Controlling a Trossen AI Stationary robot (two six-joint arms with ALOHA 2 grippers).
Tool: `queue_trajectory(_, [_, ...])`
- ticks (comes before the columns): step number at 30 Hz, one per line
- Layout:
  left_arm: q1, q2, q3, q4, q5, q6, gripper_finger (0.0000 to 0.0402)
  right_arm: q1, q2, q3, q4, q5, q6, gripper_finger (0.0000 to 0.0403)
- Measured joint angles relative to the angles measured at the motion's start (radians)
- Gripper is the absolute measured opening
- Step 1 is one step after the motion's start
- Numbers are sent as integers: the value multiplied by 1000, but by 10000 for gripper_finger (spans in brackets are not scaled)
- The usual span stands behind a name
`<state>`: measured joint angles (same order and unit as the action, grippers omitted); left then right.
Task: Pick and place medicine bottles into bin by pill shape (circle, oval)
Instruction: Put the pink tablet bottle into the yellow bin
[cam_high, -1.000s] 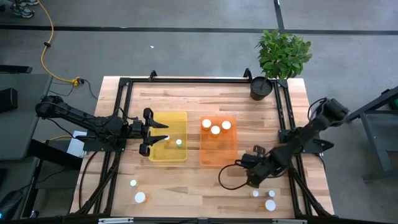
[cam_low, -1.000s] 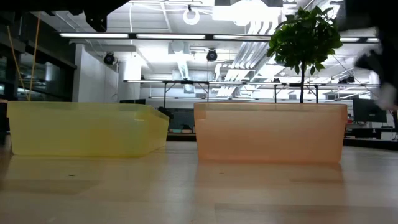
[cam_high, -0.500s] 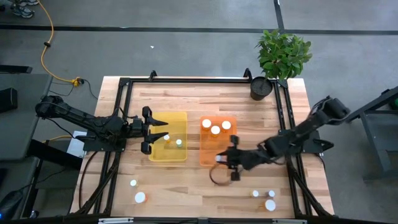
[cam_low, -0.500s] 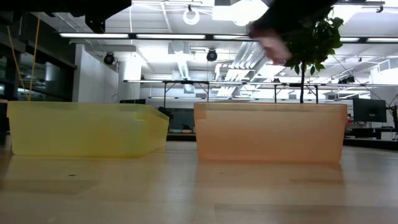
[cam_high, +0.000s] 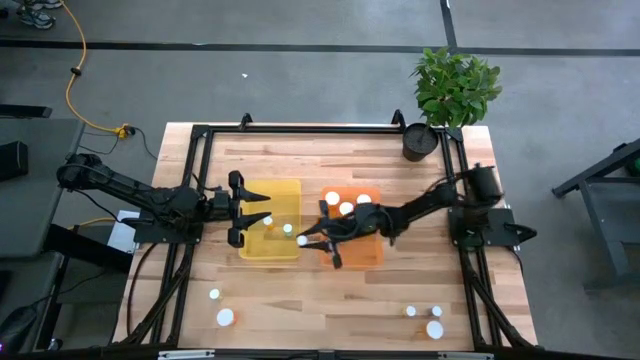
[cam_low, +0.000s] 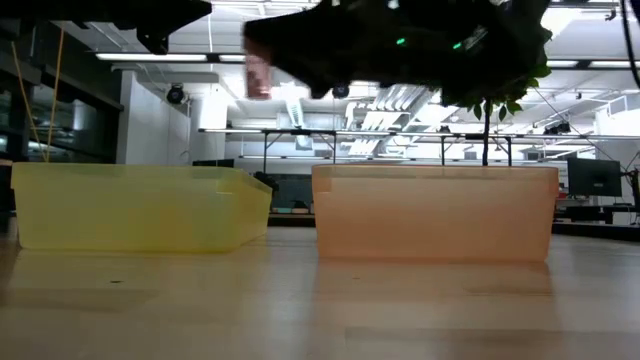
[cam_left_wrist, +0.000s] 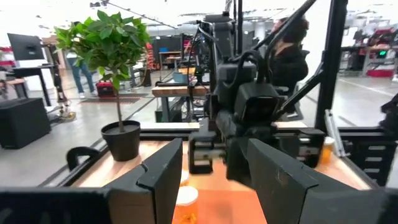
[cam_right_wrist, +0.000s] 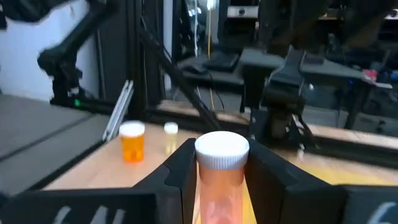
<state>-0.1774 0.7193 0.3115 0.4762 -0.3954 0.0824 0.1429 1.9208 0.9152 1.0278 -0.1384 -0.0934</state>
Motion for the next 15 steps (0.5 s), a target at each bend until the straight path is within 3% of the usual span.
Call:
queue_trajectory(8, [0,0,0,-1,-21,0,169,-32,217,239,-33,-37,-25,94])
queue_trajectory(15, [-1,0,0,-9,-21,-12,169,-41,356,361,-44,-38,7,94])
